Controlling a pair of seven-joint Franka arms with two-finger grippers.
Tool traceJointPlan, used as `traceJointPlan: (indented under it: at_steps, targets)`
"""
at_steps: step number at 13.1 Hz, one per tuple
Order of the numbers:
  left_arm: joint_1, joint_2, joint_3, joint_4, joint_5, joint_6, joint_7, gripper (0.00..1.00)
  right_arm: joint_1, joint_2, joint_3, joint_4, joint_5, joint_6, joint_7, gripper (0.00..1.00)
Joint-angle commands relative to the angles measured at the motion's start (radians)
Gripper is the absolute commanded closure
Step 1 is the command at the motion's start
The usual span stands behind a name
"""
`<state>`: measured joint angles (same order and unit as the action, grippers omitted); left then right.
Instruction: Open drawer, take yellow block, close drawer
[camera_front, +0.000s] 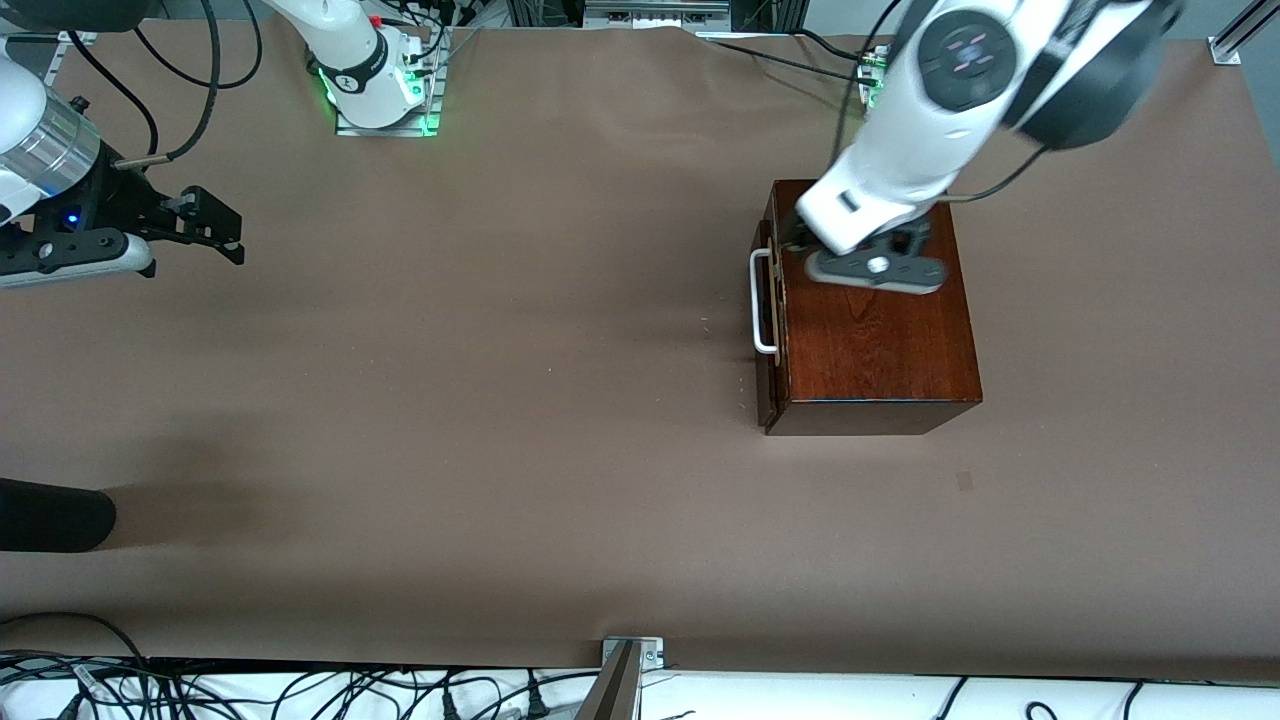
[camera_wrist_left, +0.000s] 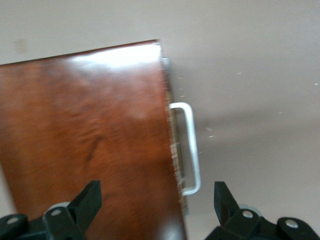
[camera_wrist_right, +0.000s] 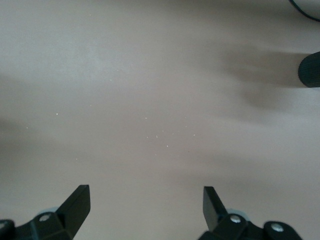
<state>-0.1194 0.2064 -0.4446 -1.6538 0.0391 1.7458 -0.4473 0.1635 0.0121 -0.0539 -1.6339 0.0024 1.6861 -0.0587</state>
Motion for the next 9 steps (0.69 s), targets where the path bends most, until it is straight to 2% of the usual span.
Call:
traceJointPlan:
  at_steps: [1,4,6,9]
  targets:
    - [-0.054,0.097,-0.008,0.017,0.045,0.085,-0.103,0.0,-0.002,0.008,-0.003,0.022,0.016,-0.008,-0.001,0.0]
    - [-0.152,0.154,-0.008,0.0,0.197,0.095,-0.241,0.0,-0.002,0.008,-0.003,0.022,0.018,-0.008,-0.001,0.0]
    - [-0.203,0.169,-0.008,-0.05,0.212,0.098,-0.361,0.0,-0.002,0.008,-0.004,0.022,0.018,-0.008,-0.003,0.0]
    - [-0.23,0.171,-0.008,-0.095,0.277,0.1,-0.405,0.0,-0.002,0.008,-0.015,0.022,0.018,-0.009,-0.003,0.0]
